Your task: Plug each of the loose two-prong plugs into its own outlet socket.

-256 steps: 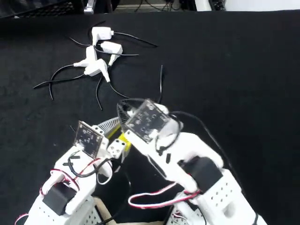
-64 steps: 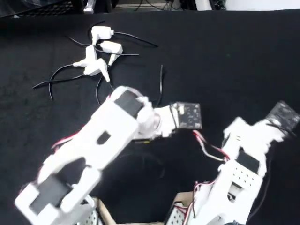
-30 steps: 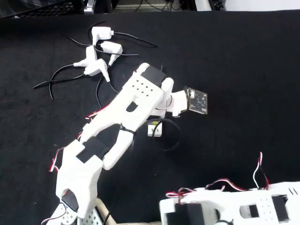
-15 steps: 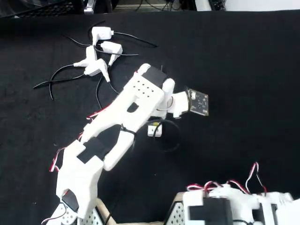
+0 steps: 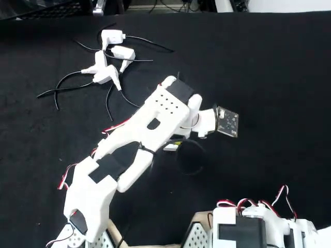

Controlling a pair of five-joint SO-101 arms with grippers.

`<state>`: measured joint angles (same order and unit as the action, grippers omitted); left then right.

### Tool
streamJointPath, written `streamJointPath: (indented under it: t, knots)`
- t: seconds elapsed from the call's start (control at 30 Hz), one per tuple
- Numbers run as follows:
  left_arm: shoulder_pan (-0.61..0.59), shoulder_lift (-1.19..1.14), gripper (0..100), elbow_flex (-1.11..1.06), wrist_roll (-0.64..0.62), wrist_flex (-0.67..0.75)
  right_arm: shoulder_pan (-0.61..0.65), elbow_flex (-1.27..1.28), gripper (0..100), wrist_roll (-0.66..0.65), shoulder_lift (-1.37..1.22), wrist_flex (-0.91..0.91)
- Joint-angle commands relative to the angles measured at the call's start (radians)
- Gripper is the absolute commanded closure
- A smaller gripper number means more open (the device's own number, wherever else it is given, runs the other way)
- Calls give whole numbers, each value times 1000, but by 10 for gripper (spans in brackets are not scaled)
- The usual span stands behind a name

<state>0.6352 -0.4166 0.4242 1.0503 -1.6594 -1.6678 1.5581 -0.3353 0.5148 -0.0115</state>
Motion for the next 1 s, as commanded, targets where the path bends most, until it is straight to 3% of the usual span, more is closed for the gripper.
streamJointPath:
  t: [0.0, 0.2, 0.97]
  knots:
    - [-8, 6, 970, -1, 0, 44, -28, -8, 755, -8, -12, 14]
    - [13, 8, 970, -113, 5, 127, -28, -8, 755, -8, -12, 14]
    - [13, 18, 971, -119, 5, 126, -28, -7, 755, -8, -15, 14]
